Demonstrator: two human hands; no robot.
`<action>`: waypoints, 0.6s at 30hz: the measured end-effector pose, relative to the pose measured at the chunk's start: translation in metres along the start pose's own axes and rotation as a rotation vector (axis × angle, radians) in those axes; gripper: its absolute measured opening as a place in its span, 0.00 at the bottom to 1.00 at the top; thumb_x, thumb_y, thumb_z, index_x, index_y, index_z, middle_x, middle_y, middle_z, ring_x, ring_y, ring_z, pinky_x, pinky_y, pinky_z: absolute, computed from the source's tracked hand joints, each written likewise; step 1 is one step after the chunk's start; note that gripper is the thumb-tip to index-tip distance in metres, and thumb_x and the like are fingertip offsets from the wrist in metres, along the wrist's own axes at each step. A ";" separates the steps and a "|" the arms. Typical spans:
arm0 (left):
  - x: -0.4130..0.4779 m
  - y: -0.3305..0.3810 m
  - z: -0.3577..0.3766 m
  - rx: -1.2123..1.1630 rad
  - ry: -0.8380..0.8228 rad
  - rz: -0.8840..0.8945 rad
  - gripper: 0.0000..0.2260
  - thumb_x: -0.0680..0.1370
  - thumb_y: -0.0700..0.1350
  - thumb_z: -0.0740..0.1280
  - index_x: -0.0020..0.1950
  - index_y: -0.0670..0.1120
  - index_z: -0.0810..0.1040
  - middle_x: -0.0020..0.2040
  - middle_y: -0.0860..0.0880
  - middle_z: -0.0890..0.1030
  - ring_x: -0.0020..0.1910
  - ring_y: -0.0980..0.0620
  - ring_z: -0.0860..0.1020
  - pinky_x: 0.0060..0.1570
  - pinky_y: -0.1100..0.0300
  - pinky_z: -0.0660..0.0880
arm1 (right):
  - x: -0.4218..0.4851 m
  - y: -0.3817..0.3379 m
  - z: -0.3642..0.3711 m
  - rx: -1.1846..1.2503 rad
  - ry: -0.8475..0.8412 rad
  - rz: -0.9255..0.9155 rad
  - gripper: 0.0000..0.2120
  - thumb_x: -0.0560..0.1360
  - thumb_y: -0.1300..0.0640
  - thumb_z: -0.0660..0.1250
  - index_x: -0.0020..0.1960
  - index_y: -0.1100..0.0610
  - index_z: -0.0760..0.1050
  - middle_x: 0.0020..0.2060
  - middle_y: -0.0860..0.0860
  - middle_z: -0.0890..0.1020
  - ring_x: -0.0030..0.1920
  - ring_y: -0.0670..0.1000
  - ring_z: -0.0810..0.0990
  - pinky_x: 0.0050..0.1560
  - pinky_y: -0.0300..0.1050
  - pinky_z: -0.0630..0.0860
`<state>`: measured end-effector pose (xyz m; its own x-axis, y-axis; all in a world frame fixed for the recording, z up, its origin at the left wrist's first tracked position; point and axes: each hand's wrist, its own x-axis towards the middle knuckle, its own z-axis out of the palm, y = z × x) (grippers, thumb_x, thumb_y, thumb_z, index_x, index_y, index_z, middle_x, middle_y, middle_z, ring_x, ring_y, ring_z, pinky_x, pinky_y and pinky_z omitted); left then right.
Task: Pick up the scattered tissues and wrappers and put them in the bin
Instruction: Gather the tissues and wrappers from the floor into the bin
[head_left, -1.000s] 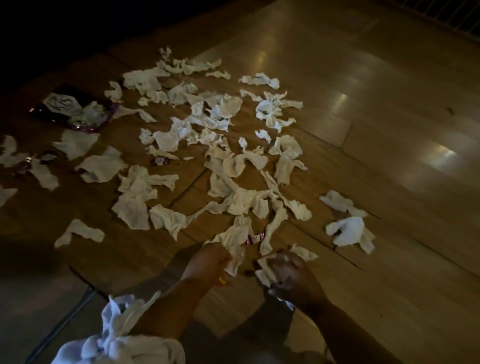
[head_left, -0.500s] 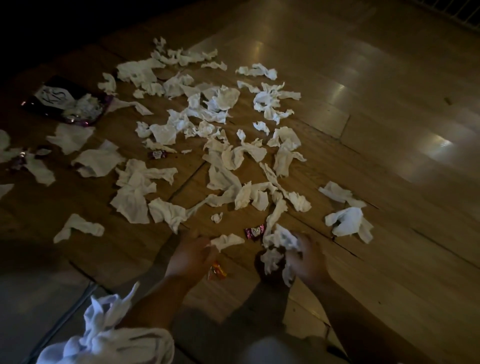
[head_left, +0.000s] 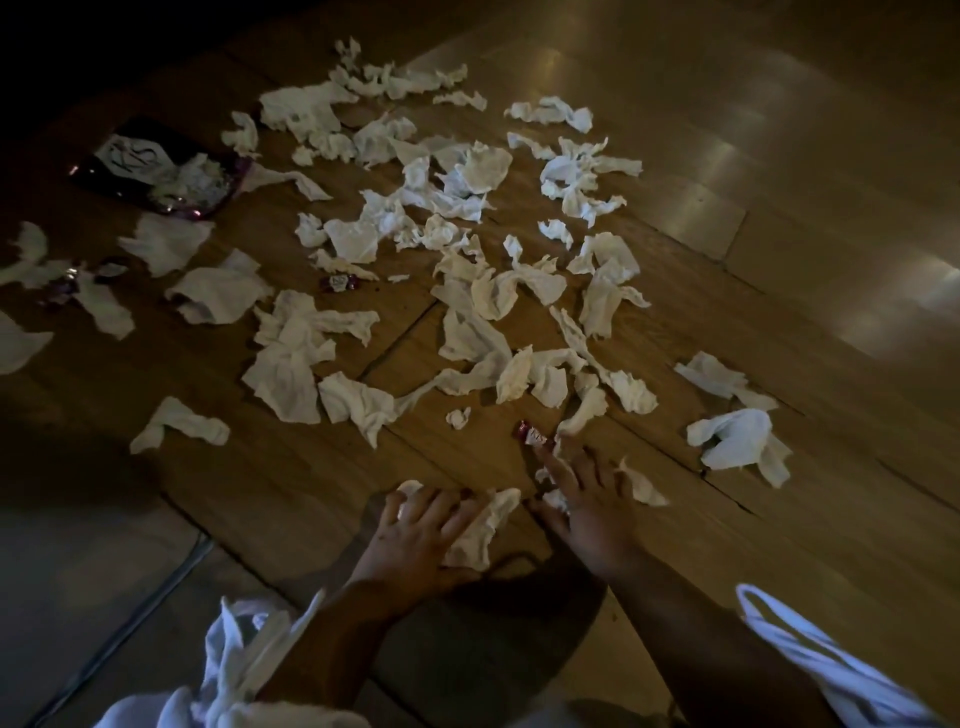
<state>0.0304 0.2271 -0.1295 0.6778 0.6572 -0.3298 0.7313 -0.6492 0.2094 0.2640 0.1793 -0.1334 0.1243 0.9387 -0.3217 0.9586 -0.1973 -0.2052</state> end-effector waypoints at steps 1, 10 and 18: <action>0.000 -0.002 -0.001 -0.016 -0.026 -0.005 0.34 0.67 0.70 0.51 0.65 0.53 0.70 0.56 0.52 0.76 0.54 0.48 0.77 0.49 0.47 0.77 | -0.001 -0.003 0.004 -0.003 0.056 -0.004 0.30 0.73 0.34 0.49 0.73 0.41 0.54 0.75 0.50 0.57 0.74 0.57 0.54 0.70 0.62 0.57; -0.008 -0.013 -0.015 -0.344 -0.004 -0.117 0.26 0.74 0.60 0.62 0.71 0.54 0.63 0.69 0.53 0.63 0.64 0.55 0.67 0.62 0.64 0.65 | 0.028 -0.027 -0.011 0.220 0.156 -0.174 0.28 0.73 0.36 0.50 0.49 0.57 0.76 0.47 0.52 0.79 0.43 0.48 0.76 0.41 0.33 0.66; 0.024 -0.091 -0.061 -0.438 0.470 -0.591 0.19 0.75 0.53 0.67 0.63 0.48 0.73 0.68 0.44 0.68 0.67 0.43 0.66 0.67 0.49 0.64 | 0.107 -0.059 -0.064 0.196 0.257 0.085 0.21 0.78 0.47 0.59 0.67 0.54 0.66 0.61 0.57 0.76 0.63 0.59 0.71 0.64 0.58 0.67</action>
<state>-0.0151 0.3249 -0.1007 0.0685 0.9924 -0.1023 0.8710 -0.0095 0.4912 0.2368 0.3096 -0.0963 0.2860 0.9523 -0.1064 0.8779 -0.3049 -0.3692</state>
